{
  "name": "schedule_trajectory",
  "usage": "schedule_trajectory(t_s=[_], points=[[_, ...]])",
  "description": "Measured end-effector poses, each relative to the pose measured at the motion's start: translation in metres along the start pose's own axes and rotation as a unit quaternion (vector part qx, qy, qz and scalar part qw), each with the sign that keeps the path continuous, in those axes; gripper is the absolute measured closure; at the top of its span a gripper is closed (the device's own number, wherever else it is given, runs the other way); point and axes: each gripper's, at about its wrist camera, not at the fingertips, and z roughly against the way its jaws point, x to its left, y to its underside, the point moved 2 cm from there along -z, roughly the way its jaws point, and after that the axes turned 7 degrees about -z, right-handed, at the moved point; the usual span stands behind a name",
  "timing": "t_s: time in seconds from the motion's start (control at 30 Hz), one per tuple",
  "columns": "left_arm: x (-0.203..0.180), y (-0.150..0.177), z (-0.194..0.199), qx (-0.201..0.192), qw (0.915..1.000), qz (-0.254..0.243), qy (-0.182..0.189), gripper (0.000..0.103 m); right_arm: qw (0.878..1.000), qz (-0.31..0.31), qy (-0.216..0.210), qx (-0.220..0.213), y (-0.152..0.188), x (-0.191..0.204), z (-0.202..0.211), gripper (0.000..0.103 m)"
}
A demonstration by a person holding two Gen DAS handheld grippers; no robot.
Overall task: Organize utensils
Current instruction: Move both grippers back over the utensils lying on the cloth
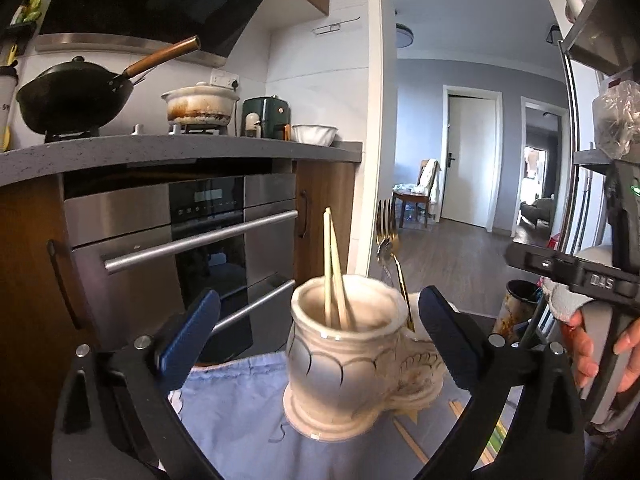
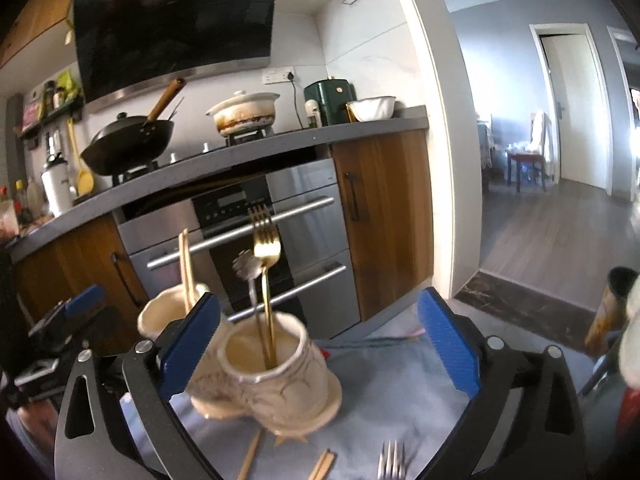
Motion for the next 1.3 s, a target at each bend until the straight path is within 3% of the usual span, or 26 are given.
schedule_trajectory(t_s=[0.2, 0.5, 0.93, 1.1, 1.3], points=[[0.002, 0.008, 0.025, 0.013, 0.9995, 0.027, 0.012, 0.005, 0.999, 0.024, 0.019, -0.011, 0.015, -0.008, 0.043, 0.005], [-0.007, 0.032, 0.052, 0.048, 0.9984, 0.03, 0.001, 0.005, 0.999, 0.002, 0.048, 0.006, 0.041, -0.037, 0.073, 0.005], [-0.047, 0.078, 0.037, 0.12, 0.9922, 0.026, 0.023, 0.005, 0.994, -0.039, 0.076, 0.065, 0.092, -0.068, 0.061, 0.005], [-0.068, 0.095, 0.025, 0.149, 0.9882, 0.014, 0.031, 0.005, 0.989, -0.004, 0.102, 0.102, 0.111, -0.065, 0.046, 0.005], [-0.089, 0.117, 0.002, 0.203, 0.9785, 0.007, 0.038, 0.005, 0.985, 0.009, 0.104, 0.136, 0.127, -0.067, 0.033, 0.005]])
